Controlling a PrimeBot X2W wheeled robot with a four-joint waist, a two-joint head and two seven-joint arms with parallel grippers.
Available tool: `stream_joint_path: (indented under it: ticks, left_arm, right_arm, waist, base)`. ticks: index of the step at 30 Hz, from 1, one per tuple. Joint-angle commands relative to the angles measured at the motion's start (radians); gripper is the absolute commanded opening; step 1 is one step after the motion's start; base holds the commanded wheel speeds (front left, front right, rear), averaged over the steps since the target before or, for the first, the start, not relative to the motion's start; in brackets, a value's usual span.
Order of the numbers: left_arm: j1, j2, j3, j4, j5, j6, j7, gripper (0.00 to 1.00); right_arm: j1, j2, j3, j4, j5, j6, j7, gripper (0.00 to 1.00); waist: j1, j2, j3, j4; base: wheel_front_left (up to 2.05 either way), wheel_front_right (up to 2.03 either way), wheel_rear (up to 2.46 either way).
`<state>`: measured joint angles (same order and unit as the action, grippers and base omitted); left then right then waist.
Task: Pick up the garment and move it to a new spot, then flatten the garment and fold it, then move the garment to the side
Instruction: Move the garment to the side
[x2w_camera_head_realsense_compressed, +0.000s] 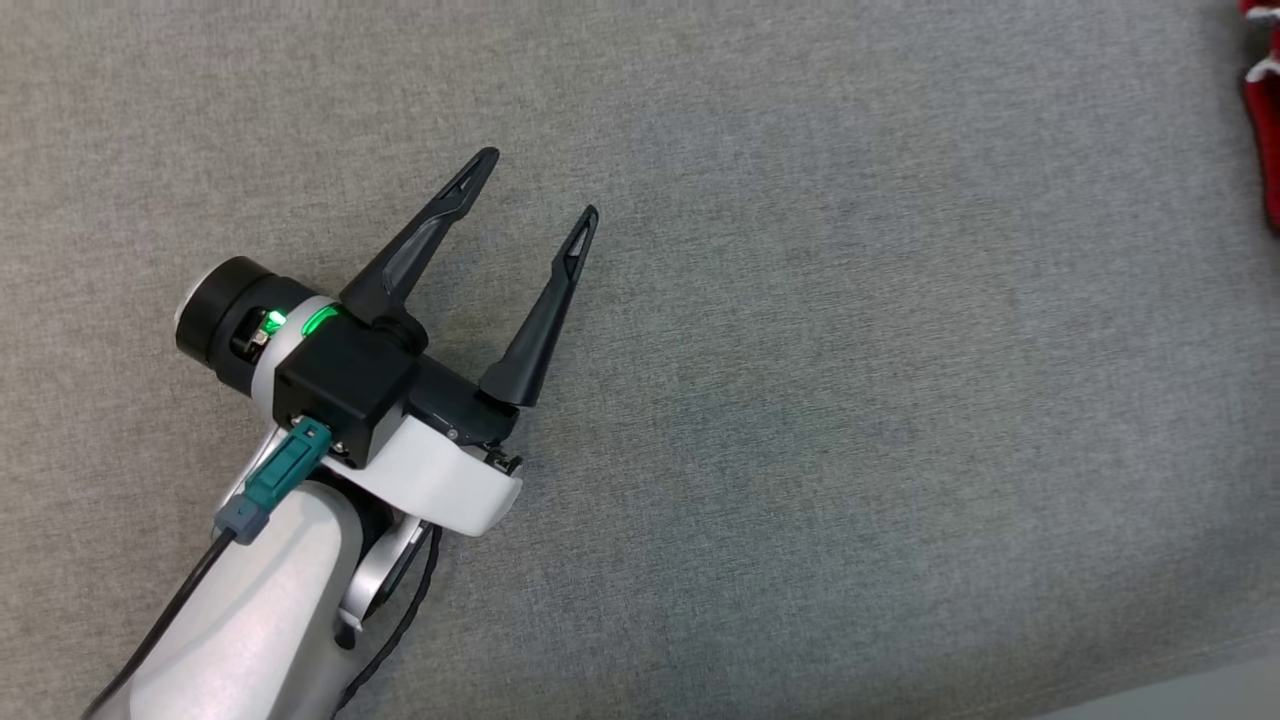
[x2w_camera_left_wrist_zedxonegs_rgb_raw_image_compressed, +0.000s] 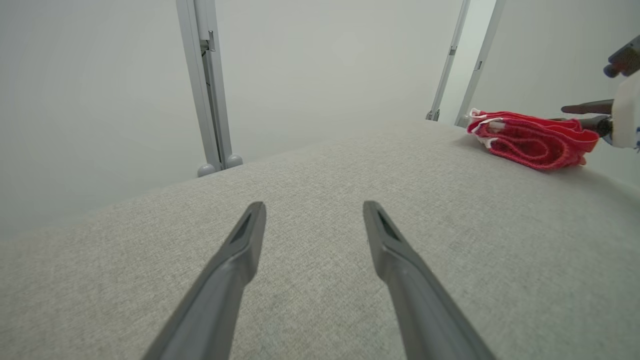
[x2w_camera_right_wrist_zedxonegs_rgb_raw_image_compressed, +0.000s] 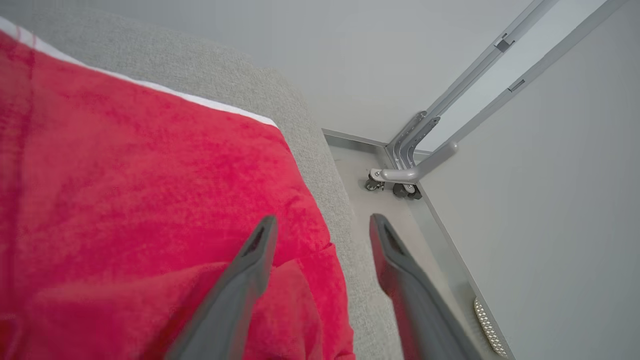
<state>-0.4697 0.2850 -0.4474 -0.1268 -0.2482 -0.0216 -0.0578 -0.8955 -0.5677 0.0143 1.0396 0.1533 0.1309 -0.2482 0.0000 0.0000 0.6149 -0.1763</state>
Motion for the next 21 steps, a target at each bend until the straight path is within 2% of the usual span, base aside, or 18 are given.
stream_joint_path:
  ticks: [1,5,11,16,21]
  left_arm:
    - [-0.003,0.004,0.003,0.004,-0.006,0.002,-0.007,1.00]
    - [0.022,-0.004,-0.001,0.027,-0.020,0.006,-0.019,1.00]
    - [0.091,-0.014,0.017,0.076,-0.053,0.033,-0.052,1.00]
    - [0.156,-0.022,0.039,0.110,-0.086,0.062,-0.075,1.00]
    - [0.208,-0.026,0.067,0.129,-0.115,0.094,-0.087,1.00]
  right_arm:
    - [0.005,0.008,-0.009,0.000,-0.007,0.000,-0.009,1.00]
    - [0.042,0.053,-0.064,-0.029,-0.004,0.000,-0.018,1.00]
    - [0.179,0.176,-0.117,-0.211,0.012,0.000,-0.017,1.00]
    - [0.326,0.283,-0.127,-0.369,0.024,0.000,-0.018,1.00]
    - [0.439,0.376,-0.091,-0.497,0.017,0.000,-0.018,1.00]
  waist:
    - [0.0000,0.0000,-0.015,-0.005]
    - [0.0000,0.0000,-0.069,-0.013]
    - [0.0000,0.0000,-0.183,-0.019]
    - [0.0000,0.0000,-0.271,0.002]
    - [0.0000,0.0000,-0.326,0.044]
  base:
    - [0.00,0.00,0.00]
    - [0.00,0.00,0.00]
    - [0.00,0.00,0.00]
    - [0.00,0.00,0.00]
    - [0.00,0.00,0.00]
